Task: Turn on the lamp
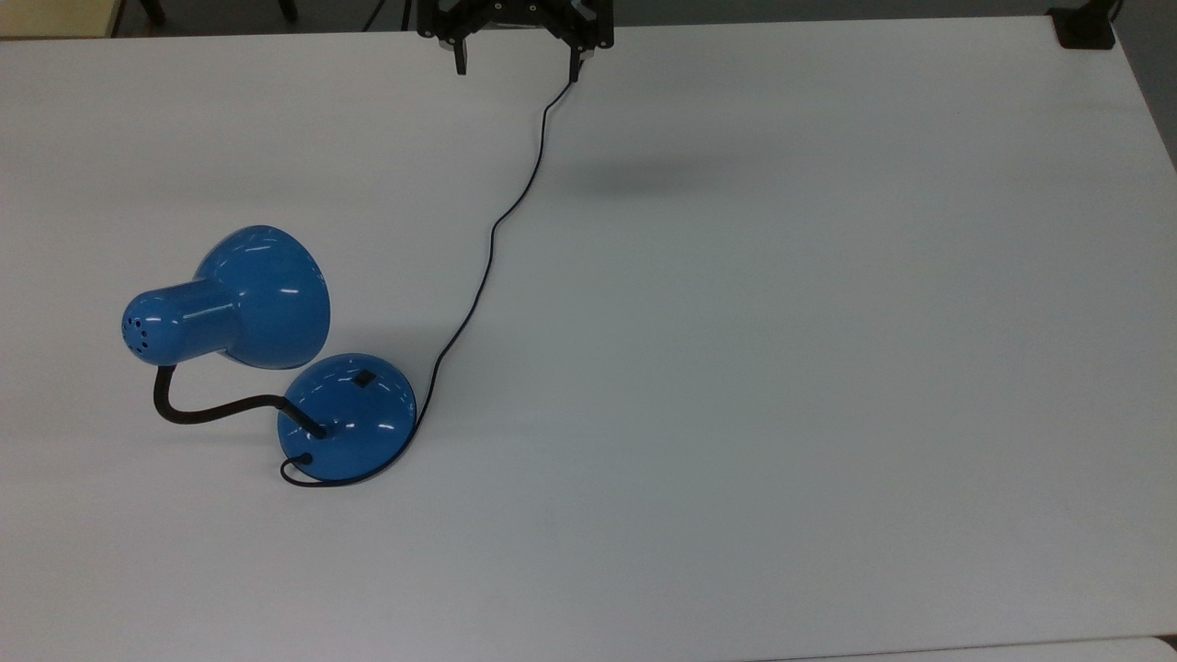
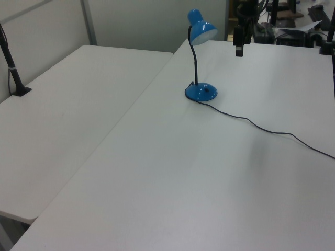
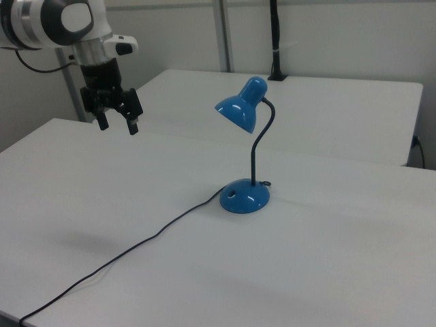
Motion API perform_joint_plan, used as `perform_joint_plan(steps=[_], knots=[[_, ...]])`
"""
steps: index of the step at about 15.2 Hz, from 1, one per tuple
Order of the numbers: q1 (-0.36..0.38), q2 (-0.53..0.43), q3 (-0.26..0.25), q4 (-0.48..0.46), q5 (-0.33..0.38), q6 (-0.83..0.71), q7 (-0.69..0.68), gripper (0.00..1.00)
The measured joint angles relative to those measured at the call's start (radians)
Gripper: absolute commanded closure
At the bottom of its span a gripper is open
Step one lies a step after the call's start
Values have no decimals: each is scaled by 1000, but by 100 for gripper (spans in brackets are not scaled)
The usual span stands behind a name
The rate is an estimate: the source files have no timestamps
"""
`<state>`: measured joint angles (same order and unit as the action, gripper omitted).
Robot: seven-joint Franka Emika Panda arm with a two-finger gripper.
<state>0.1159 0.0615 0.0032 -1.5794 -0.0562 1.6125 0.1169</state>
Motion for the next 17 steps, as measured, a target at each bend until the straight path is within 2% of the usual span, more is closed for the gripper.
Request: perform_joint_plan(steps=[11, 12, 14, 15, 16, 17], knots=[[-5, 2, -3, 0, 0, 0, -14, 0], [-5, 2, -3, 0, 0, 0, -14, 14], [-5, 2, -3, 0, 0, 0, -15, 67], [-5, 2, -3, 0, 0, 0, -15, 83], [-5, 2, -4, 0, 0, 0, -16, 93], [-6, 2, -4, 0, 0, 0, -16, 98]])
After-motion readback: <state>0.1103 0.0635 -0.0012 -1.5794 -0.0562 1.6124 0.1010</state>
